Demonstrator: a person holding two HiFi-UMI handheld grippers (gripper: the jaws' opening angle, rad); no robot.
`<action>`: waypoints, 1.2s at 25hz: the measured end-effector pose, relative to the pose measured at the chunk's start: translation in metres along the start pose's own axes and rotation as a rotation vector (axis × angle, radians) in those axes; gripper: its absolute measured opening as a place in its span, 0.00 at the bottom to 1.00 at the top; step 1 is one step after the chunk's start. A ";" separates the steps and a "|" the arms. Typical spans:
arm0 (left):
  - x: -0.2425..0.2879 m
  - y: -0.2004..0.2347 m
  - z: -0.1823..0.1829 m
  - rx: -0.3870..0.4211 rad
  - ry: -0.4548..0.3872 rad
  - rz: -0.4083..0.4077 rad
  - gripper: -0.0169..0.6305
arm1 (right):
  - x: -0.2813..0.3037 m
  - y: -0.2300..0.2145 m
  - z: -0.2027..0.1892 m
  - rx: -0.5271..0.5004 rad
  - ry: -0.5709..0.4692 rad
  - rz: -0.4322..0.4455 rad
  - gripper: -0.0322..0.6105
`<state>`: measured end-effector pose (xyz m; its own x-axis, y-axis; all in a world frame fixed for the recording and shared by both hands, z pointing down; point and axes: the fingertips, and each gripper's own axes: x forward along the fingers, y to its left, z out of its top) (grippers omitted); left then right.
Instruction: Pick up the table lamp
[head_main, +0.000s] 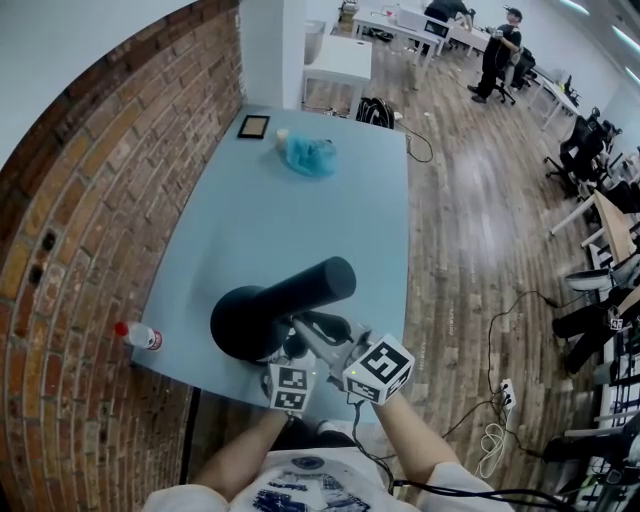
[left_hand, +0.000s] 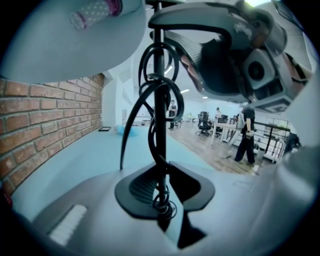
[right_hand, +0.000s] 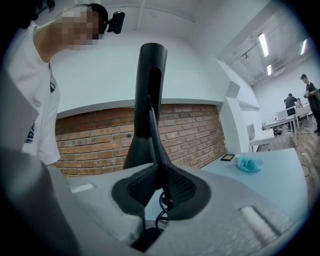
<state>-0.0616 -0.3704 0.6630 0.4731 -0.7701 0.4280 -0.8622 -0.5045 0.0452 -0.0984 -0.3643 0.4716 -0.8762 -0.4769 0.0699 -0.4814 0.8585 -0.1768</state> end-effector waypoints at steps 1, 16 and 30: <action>0.000 0.001 0.000 0.000 0.002 -0.002 0.13 | 0.001 -0.001 0.000 0.004 -0.002 -0.005 0.12; -0.012 0.021 0.007 0.017 0.006 -0.005 0.13 | 0.020 -0.002 0.012 0.019 -0.015 -0.038 0.12; -0.023 0.037 0.028 0.044 -0.013 0.008 0.13 | 0.031 0.007 0.034 -0.018 -0.029 -0.031 0.11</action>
<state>-0.0998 -0.3824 0.6298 0.4688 -0.7788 0.4167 -0.8572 -0.5150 0.0018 -0.1280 -0.3794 0.4389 -0.8596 -0.5087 0.0469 -0.5093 0.8461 -0.1570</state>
